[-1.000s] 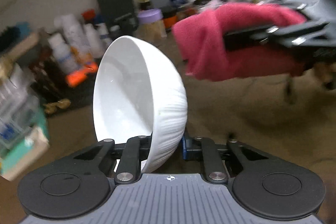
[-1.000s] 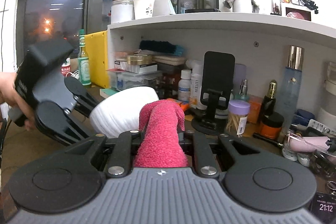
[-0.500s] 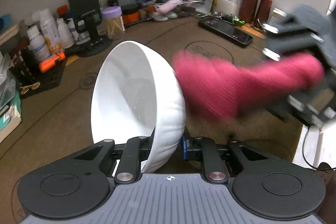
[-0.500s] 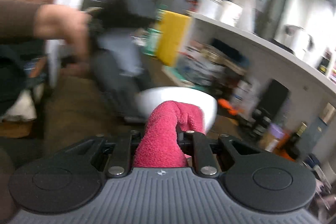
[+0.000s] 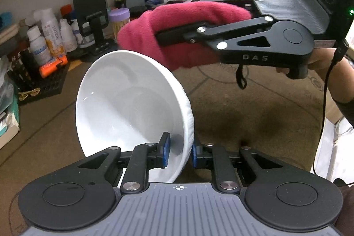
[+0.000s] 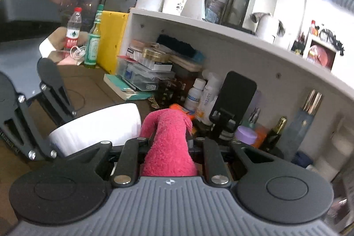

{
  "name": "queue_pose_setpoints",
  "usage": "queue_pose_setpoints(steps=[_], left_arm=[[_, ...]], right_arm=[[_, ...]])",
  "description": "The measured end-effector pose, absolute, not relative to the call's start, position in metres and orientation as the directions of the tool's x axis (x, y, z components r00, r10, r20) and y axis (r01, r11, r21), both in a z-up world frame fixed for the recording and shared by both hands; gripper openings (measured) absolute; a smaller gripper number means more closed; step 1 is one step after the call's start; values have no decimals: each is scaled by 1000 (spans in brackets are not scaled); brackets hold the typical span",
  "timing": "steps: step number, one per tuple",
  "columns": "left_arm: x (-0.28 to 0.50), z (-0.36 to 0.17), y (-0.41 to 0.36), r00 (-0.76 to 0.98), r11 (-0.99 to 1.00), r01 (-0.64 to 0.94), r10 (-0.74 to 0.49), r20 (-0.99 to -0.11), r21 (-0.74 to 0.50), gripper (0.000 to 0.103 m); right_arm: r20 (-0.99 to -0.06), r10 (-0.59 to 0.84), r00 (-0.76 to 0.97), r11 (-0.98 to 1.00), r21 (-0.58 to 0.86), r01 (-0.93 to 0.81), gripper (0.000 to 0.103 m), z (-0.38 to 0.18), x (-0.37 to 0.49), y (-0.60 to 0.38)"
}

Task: Clean bowl
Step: 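Hold the bowl with the left gripper while the right gripper wipes the bowl's base with the towel, then hold the bowl with the left gripper while the right gripper keeps wiping the outside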

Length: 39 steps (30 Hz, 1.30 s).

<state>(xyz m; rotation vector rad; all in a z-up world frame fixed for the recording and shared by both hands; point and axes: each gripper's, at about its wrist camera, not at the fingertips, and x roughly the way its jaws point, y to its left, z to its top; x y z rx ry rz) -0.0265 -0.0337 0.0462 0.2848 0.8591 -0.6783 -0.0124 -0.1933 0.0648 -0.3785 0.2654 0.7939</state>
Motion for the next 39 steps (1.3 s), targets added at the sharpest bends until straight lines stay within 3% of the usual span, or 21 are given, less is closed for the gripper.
queue_pose_setpoints(steps=[5,10,23,34,39], left_arm=[[-24,47,-36,456,756,654,-428,-781,-32,21],[-22,47,-35,448,753,657,-428,-785,-36,22],[-21,46,-36,460,777,630,-369,-808,3,23],[-24,42,-44,467,780,624,-322,-824,48,29],[-21,39,-51,480,792,604,-270,-835,91,39]], right_arm=[[-378,691,617,523,-328,-787,21,63,-61,-185],[-421,761,494,385,-320,-866,19,71,-109,-197],[-353,635,687,682,-161,-713,19,67,-2,-200],[-413,624,664,598,-294,-745,19,53,-11,-170],[-420,623,660,604,-277,-747,19,52,-15,-172]])
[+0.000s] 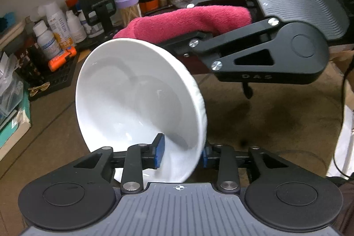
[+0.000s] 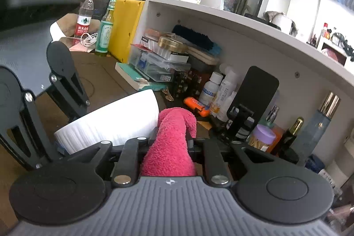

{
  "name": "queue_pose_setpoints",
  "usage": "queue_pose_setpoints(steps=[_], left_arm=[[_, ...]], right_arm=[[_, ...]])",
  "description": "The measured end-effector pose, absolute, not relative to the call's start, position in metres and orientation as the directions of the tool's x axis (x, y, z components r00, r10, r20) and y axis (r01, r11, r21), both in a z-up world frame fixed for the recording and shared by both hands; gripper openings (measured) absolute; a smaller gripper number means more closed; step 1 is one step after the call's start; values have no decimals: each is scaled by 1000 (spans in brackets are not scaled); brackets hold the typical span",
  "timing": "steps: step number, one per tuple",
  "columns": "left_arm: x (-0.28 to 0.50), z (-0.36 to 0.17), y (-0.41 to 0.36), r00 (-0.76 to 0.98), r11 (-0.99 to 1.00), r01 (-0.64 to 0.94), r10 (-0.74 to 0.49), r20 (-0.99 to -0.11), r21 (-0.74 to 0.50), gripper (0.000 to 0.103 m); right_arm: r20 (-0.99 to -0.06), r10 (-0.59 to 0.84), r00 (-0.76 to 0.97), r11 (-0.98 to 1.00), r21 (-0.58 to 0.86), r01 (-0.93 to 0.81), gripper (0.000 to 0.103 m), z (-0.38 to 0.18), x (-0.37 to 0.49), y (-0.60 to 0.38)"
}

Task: Clean bowl
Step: 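Hold the bowl with the left gripper while the right gripper keeps wiping the outside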

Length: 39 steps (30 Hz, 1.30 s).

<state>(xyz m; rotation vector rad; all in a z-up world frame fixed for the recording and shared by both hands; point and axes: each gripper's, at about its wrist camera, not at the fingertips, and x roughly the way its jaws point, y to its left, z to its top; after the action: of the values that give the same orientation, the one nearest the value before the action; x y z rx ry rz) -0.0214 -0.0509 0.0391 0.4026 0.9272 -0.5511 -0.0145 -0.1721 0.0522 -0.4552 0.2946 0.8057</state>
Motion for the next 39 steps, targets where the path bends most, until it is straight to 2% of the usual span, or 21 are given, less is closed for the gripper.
queue_pose_setpoints(steps=[8,12,13,15,16,17,19,24,32,36,39], left_arm=[[-17,34,-56,515,805,575,-216,-829,148,60],[-20,34,-57,534,804,569,-202,-821,173,61],[-22,35,-57,543,801,571,-201,-816,183,58],[-27,37,-57,554,793,581,-217,-804,186,39],[-30,39,-56,561,788,587,-231,-795,185,21],[-33,42,-55,573,785,590,-240,-784,191,16],[-36,46,-52,586,779,597,-258,-768,193,14],[-34,48,-43,520,770,628,-305,-798,115,15],[-36,50,-18,461,775,632,-386,-799,-9,18],[-35,50,-16,461,772,635,-397,-794,-17,18],[-31,52,-14,466,779,627,-395,-792,-19,18]], right_arm=[[-436,616,655,605,-270,-749,19,47,-16,-175],[-445,615,651,607,-259,-751,19,43,-14,-175],[-445,616,650,608,-256,-752,19,42,-13,-175],[-444,615,651,610,-255,-750,19,41,-13,-175],[-442,615,653,611,-256,-749,20,42,-13,-175],[-440,615,654,612,-256,-748,20,42,-13,-175],[-430,619,657,616,-253,-746,20,44,-15,-177],[-397,673,624,576,-246,-779,20,56,-29,-187],[-424,805,415,317,-284,-905,19,82,-106,-200],[-411,750,518,424,-302,-854,19,79,-84,-190],[-379,703,601,555,-236,-798,19,77,-47,-187]])
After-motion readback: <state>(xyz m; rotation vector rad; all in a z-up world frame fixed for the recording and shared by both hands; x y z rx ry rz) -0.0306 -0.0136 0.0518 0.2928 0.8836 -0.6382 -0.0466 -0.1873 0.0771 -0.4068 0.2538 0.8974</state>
